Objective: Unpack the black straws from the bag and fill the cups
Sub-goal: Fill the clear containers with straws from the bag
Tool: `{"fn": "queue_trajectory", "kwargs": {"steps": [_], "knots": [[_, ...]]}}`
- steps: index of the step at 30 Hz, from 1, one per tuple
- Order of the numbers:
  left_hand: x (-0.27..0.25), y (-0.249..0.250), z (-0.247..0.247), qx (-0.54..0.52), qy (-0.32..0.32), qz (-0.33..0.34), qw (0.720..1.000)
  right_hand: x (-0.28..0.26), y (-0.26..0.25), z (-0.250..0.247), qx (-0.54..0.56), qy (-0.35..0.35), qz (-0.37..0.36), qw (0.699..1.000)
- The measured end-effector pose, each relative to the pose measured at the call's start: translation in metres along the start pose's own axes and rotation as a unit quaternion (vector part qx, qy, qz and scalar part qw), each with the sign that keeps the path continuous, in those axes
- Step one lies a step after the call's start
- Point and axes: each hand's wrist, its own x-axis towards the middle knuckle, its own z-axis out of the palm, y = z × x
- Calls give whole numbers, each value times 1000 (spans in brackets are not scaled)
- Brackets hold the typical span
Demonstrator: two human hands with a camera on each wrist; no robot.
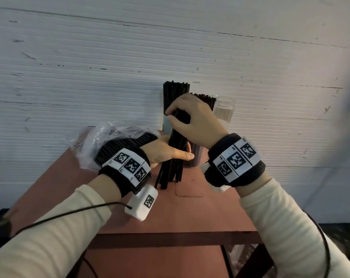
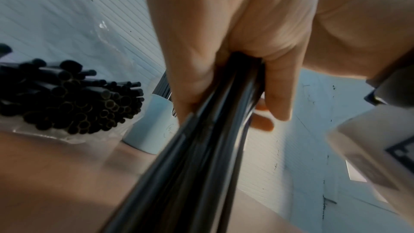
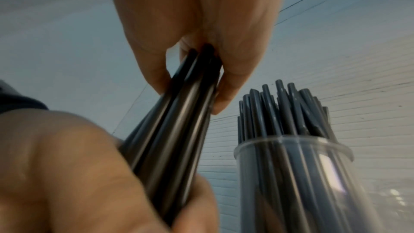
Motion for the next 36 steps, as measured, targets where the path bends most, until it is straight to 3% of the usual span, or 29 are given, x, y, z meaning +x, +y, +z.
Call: {"fn": "queue_trajectory", "kwargs": {"steps": [4, 8, 12, 14, 16, 19, 21, 27, 29, 32, 34, 36], "knots": [[1, -6, 1, 14, -65, -61, 996, -4, 5, 1, -2, -5, 20, 1000], [-1, -2, 4, 62, -48, -70, 994, -4, 1, -5, 16, 4, 21, 1000], [-11, 19, -3, 7, -10, -11, 1000, -8, -6, -30, 48, 86, 58, 993], [-18, 30, -6, -3, -29, 35, 999, -12, -10, -42, 74, 87, 86, 990], [-25, 39, -6, 7, -78, 67, 995, -16, -15, -49, 99, 22, 90, 991], [-28, 43, -1, 58, -149, 79, 984, -22, -17, -44, 176, -144, 91, 969], [-25, 39, 3, 91, -161, 83, 979, -25, -13, -35, 175, -187, 103, 961], [-8, 30, 9, 1, -28, 102, 994, -12, -5, -46, 197, -75, 85, 974], [-1, 31, 7, -9, 75, 114, 991, 1, 3, -60, 226, -7, 94, 970], [12, 31, 4, 12, 216, 156, 964, 22, 17, -82, 252, 107, 127, 953], [26, 28, -1, 20, 223, 131, 966, 33, 25, -93, 249, 147, 140, 947], [41, 23, -10, 12, 184, 80, 979, 43, 34, -99, 246, 159, 144, 945]]}}
